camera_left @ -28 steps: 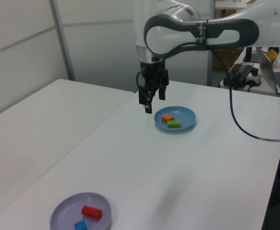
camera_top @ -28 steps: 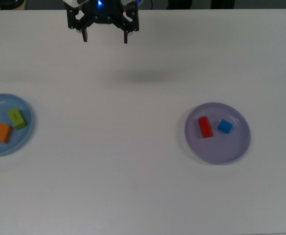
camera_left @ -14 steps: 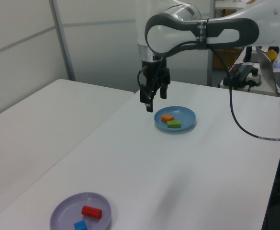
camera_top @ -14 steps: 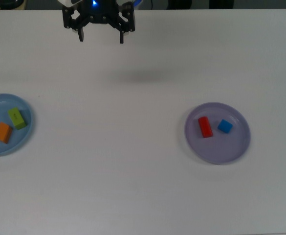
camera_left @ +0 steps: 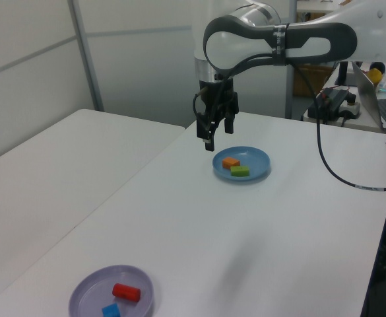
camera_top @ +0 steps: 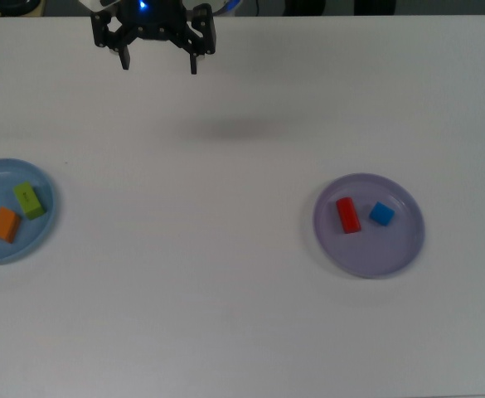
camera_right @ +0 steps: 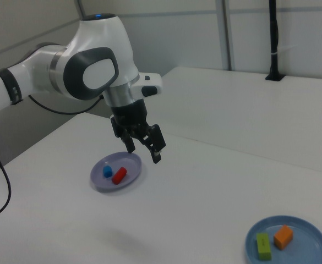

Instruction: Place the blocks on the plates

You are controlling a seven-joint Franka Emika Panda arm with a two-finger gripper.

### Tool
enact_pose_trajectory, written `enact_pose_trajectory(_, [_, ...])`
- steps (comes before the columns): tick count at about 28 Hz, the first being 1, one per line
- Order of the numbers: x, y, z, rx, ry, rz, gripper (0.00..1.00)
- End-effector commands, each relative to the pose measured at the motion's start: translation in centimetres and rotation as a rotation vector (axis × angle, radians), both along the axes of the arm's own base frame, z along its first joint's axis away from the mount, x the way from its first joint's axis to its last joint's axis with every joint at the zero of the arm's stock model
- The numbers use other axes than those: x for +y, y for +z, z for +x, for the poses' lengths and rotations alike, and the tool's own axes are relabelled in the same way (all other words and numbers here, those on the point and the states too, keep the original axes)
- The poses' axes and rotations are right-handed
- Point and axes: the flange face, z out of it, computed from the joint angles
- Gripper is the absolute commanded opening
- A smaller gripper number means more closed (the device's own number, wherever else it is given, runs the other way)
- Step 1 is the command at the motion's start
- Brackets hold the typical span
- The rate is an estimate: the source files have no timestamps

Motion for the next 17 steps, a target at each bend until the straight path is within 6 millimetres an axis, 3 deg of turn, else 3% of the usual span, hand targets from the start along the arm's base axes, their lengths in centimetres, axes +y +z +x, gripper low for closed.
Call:
enact_pose_trajectory(1, [0.16,0.09,-0.45,0.007,0.021,0.022,1.00])
enact_pose_trajectory(17, [0.16,0.15,-0.12,-0.007,0.021,0.021,1.00])
